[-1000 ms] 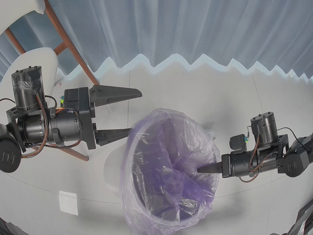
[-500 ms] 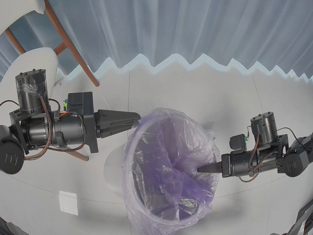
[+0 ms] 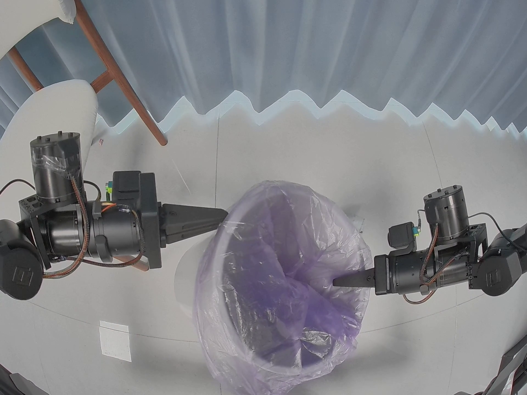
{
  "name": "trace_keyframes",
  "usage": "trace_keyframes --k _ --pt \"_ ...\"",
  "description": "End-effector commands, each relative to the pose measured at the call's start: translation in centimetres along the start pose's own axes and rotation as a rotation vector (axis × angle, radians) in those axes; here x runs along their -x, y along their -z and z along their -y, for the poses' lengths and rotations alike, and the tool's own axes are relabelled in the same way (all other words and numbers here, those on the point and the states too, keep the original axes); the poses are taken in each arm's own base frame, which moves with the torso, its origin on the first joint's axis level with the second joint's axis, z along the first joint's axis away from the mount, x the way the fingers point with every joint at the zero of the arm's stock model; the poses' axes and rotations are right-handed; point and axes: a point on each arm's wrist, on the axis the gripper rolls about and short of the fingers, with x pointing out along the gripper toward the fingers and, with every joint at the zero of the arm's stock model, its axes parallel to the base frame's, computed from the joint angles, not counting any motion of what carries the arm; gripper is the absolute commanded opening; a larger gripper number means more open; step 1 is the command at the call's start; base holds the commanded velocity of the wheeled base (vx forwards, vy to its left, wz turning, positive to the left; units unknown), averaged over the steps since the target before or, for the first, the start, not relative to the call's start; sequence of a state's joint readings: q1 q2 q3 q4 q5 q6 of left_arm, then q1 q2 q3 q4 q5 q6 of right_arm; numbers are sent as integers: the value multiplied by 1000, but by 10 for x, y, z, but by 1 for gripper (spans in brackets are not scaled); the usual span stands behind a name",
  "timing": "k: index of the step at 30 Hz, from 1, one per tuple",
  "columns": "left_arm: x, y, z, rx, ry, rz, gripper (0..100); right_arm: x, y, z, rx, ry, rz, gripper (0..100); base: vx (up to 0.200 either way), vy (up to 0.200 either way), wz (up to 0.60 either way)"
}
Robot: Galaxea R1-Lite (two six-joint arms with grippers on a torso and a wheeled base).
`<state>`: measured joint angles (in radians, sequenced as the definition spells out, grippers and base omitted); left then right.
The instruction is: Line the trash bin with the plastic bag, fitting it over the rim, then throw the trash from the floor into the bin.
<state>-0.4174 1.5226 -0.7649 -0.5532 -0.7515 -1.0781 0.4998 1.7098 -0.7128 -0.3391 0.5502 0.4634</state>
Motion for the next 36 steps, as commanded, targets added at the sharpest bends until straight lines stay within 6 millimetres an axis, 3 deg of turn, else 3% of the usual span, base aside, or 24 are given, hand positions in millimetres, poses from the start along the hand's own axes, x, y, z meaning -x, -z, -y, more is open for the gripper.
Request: trace_keyframes --k 1,20,23,28,32,33,36 --pt "6 1 -15 9 -42 16 0 8 1 -5 10 -26 13 0 0 0 0" --pt "26 1 -60 -8 -174 59 0 22 -9 -14 -65 -144 89 0 0 0 0" --pt "26 0 -59 -10 -173 62 0 22 -8 -12 -69 -141 89 0 0 0 0" --pt "25 -5 -42 -48 -112 93 0 21 -3 -8 -71 -129 76 0 0 0 0" --pt "36 -2 -29 -23 -79 134 0 19 -3 -6 -70 -128 80 0 0 0 0" --pt "37 -2 -29 -18 -78 137 100 19 -3 -6 -72 -128 81 0 0 0 0" --pt "42 -7 -22 52 -47 165 100 19 -1 -3 -65 -131 94 0 0 0 0"
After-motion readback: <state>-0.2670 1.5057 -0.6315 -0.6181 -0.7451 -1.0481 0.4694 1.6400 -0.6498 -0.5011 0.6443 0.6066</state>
